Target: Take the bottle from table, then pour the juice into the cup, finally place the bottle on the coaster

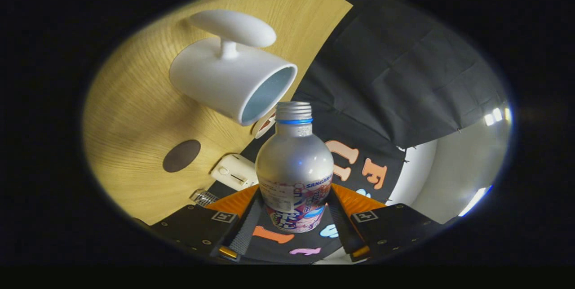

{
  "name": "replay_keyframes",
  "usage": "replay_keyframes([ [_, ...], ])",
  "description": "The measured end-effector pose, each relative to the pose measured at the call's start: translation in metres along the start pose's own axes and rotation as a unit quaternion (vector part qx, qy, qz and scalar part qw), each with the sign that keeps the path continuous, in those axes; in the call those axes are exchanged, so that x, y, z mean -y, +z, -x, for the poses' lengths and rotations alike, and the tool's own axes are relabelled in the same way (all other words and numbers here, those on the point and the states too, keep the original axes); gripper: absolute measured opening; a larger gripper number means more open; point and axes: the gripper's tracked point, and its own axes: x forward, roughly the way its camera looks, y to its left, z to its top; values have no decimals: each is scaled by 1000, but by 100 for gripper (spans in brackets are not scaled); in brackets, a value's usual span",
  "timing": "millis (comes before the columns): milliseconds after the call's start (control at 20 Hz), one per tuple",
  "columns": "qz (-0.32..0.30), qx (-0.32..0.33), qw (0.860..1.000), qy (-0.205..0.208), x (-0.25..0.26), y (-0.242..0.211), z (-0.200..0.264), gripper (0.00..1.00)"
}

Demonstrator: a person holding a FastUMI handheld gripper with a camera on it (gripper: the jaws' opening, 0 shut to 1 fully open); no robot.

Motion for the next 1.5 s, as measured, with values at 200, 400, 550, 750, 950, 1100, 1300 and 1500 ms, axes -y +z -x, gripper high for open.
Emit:
replay_keyframes([
  [200, -63, 0, 998, 29, -16, 7, -7, 78],
  [400, -130, -3, 991, 35, -24, 7, -6, 78],
  [550, -223, -23, 973, 48, -38, -5, -4, 79],
  [750, -360, -56, 930, 51, -44, -23, -11, 79],
  [950, -503, -82, 857, 73, -57, -36, -27, 79],
  [1100, -571, -94, 812, 69, -59, -46, -42, 79],
  [1300, -659, -104, 740, 82, -76, -48, -49, 77],
  [1500, -747, -106, 649, 97, -92, -42, -56, 77],
])
